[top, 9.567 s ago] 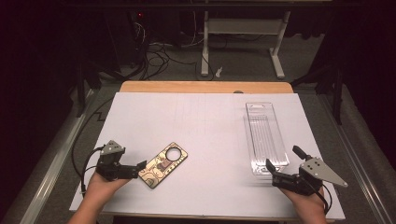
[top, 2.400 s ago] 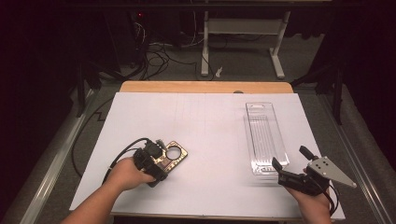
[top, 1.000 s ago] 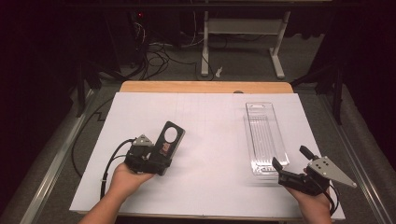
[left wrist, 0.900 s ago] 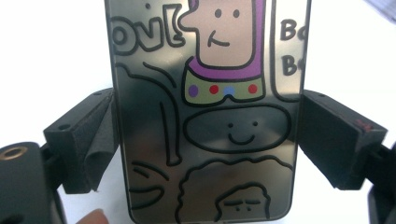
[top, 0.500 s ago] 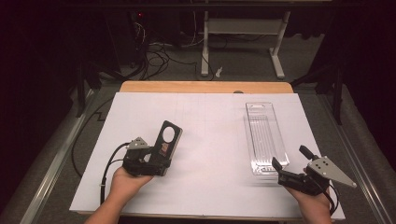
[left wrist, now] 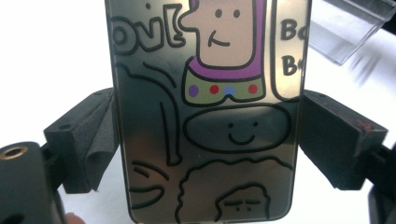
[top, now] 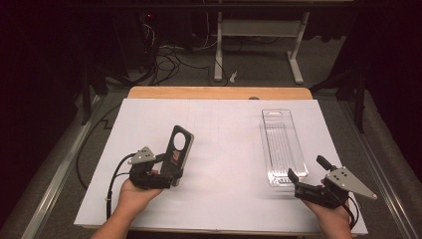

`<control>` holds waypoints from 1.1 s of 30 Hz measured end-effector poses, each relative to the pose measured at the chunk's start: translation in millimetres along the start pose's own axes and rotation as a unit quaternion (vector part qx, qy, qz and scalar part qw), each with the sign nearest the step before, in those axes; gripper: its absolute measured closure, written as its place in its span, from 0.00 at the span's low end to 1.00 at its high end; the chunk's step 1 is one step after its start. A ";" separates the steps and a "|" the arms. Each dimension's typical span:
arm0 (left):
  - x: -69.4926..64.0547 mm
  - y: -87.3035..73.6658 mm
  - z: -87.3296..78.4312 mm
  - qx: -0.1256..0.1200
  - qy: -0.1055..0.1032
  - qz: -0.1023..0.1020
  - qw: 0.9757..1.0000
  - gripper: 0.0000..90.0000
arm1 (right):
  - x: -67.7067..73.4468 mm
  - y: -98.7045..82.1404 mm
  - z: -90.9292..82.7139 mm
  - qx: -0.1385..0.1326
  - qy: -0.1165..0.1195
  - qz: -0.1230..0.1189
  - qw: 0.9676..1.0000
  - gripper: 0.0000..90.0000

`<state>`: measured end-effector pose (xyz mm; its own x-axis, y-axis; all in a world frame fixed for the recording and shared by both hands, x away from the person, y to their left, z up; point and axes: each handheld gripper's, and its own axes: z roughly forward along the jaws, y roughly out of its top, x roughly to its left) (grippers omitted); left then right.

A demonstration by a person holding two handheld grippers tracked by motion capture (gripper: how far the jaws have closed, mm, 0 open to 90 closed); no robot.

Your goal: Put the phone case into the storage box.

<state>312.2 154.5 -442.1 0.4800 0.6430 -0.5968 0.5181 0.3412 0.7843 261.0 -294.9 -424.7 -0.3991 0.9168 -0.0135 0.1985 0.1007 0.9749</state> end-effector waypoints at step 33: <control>-12.2 6.6 -1.6 -0.033 -0.058 0.006 0.998 0.15 | 25.4 39.4 33.4 -0.012 0.035 -0.014 0.999 0.00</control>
<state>308.7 150.0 -429.4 0.5675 0.5645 -0.5994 0.4653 0.3806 0.7991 288.5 -254.8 -394.0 -0.4664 0.8842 -0.0265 0.1644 0.1160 0.9795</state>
